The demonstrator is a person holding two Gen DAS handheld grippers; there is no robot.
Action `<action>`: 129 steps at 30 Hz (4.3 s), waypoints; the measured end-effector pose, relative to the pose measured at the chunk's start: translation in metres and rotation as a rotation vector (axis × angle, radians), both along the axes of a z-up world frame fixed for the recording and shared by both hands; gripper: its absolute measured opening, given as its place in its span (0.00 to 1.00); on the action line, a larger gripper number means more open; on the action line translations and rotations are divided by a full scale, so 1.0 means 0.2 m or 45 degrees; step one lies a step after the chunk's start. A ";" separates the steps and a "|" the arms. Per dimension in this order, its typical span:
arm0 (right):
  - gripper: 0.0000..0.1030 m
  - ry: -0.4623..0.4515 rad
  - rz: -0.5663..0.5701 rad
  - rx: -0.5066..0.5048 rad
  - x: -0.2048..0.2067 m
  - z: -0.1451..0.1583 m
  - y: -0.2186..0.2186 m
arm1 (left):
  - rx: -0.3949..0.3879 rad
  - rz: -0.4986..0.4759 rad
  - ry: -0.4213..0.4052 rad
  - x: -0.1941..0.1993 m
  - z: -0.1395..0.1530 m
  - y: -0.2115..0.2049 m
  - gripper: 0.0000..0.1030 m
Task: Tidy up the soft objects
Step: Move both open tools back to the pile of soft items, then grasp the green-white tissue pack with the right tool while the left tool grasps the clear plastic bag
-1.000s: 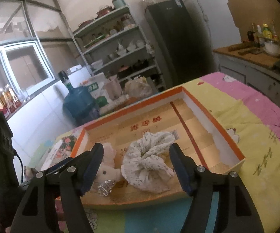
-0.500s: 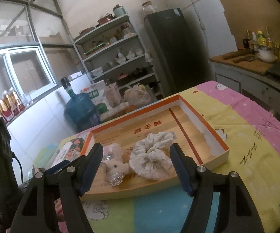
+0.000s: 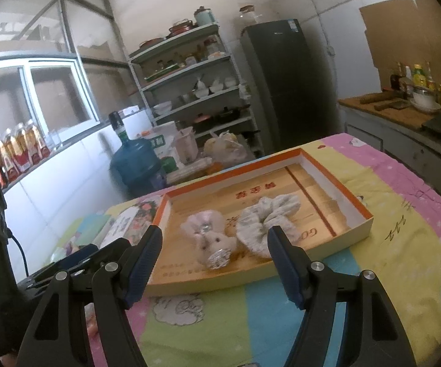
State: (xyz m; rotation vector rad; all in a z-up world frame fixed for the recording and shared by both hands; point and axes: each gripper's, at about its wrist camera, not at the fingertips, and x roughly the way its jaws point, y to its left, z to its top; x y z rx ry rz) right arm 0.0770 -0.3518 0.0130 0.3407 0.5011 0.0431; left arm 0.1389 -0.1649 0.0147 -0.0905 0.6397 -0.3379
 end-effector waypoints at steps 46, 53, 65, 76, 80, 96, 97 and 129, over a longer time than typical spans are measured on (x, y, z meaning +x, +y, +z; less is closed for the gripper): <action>0.71 0.052 0.358 -0.116 -0.08 -0.05 0.84 | 0.137 0.359 0.006 -0.28 -0.11 0.86 0.75; 0.71 0.071 0.394 -0.121 -0.07 -0.08 0.91 | 0.106 0.398 0.029 -0.31 -0.16 0.99 0.75; 0.75 0.170 0.413 -0.021 0.06 -0.20 1.01 | 0.047 0.427 0.049 -0.33 -0.21 1.15 0.75; 0.75 0.217 0.385 -0.017 0.15 -0.26 1.08 | 0.012 0.453 0.069 -0.31 -0.24 1.27 0.75; 0.75 0.235 0.371 -0.017 0.17 -0.27 1.09 | 0.007 0.450 0.071 -0.31 -0.24 1.28 0.75; 0.56 0.289 0.342 -0.048 0.22 -0.30 1.09 | -0.026 0.413 0.093 -0.28 -0.26 1.28 0.75; 0.55 0.283 0.346 -0.052 0.22 -0.30 1.09 | -0.034 0.398 0.094 -0.28 -0.26 1.26 0.75; 0.54 0.148 0.315 -0.008 0.05 -0.20 0.87 | -0.091 0.243 0.214 -0.11 -0.39 0.93 0.44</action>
